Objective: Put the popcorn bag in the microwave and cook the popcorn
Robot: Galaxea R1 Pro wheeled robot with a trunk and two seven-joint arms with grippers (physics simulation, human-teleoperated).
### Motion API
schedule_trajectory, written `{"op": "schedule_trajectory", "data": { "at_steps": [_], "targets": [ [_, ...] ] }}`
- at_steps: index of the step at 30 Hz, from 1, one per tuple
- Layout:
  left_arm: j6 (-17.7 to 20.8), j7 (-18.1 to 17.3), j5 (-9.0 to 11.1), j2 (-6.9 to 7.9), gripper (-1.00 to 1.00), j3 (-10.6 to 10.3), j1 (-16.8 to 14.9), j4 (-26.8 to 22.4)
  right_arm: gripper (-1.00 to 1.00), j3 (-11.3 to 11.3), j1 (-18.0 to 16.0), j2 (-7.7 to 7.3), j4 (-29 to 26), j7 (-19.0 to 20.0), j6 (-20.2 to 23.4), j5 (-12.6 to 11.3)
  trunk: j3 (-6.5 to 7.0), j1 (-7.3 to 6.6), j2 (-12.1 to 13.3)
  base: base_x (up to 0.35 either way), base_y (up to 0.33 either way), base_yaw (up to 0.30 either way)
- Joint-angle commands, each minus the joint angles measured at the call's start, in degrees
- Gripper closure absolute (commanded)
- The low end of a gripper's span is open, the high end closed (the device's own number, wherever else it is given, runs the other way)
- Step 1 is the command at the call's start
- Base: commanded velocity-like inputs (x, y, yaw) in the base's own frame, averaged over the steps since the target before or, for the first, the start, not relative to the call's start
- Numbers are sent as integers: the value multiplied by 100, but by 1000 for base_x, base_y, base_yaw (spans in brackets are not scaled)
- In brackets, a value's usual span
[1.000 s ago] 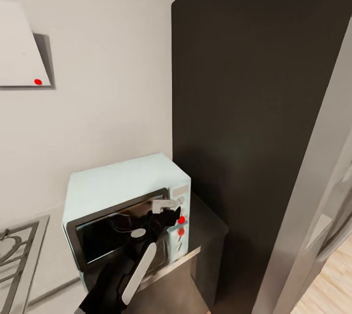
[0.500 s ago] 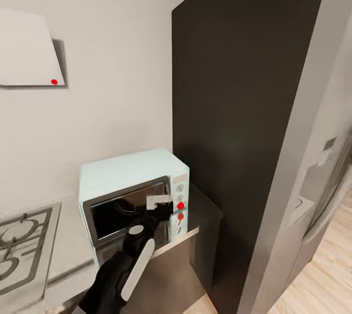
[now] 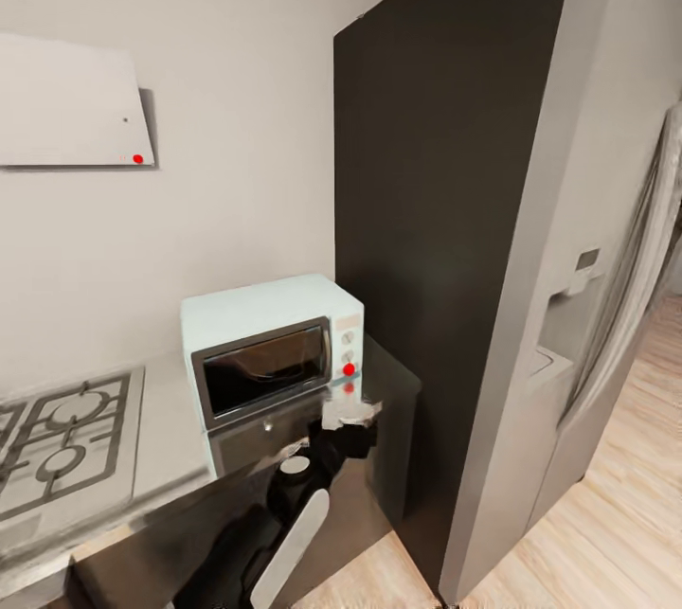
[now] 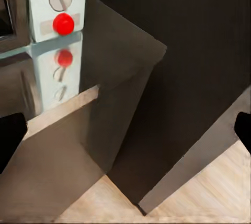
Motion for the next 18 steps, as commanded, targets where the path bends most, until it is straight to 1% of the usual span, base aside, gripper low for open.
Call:
{"op": "schedule_trajectory", "data": {
  "at_steps": [1,2,3,5,6,7,8,9,12,13,14,15,16,17,18],
  "targets": [
    [66,55,182,10,-100,-18,-3,20,-100,-49,-4,2,8,9,7,60,-2,-2,-4,-346,0,0],
    [91,55,253,16,-100,-20,-3,76,-100,-48,-4,7,8,8,5,61,-2,-2,-4,-346,0,0],
    [121,55,508,11,-100,-24,-3,600,-100,-48,-4,22,8,6,8,64,-2,-2,-4,-346,0,0],
    [119,55,647,13,-100,-25,-3,1159,-100,-48,-4,28,9,7,10,60,-2,-2,-4,-346,0,0],
    [92,49,731,11,-100,-25,-3,1655,-100,-48,-4,30,10,10,15,58,-2,-2,-4,-346,0,0],
    [73,38,789,9,-100,-25,-3,1992,-100,-48,-4,30,12,12,17,57,-2,-2,-4,-346,0,0],
    [4,20,925,2,-100,-22,-3,2666,-100,-48,-4,31,15,13,19,56,-2,-2,-4,-346,0,0],
    [-205,1,1148,-10,-100,-19,-3,3368,-100,-48,-4,31,16,10,18,56,-2,-2,-4,-346,0,0],
    [-704,-84,1697,-76,-100,-17,-3,4930,-100,-50,-4,30,16,6,17,51,-2,-2,-4,-346,0,0],
    [-792,-175,1803,-82,-100,-16,-3,5298,-100,-50,-4,31,16,6,18,53,-2,-2,-4,-346,0,0],
    [-932,-387,1933,-85,-100,-13,-3,5828,-100,-49,-4,31,16,5,19,54,-2,-2,-4,-346,0,0],
    [-1141,-764,2048,-87,-100,-8,-3,6508,-100,-49,-4,28,16,5,17,55,-2,-2,-4,-346,0,0],
    [-1280,-1030,2090,-81,-100,0,-3,6890,-100,-49,-4,19,16,5,14,57,-2,-2,-4,-346,0,0],
    [-1424,-1226,2115,-58,-100,12,-4,7084,-100,-48,-4,8,16,5,13,60,-2,-2,-4,-346,0,0],
    [-1579,-1335,2127,-24,-100,20,-6,7184,-100,-48,-4,2,16,5,12,65,-2,-2,-4,-346,0,0]
  ]
}}
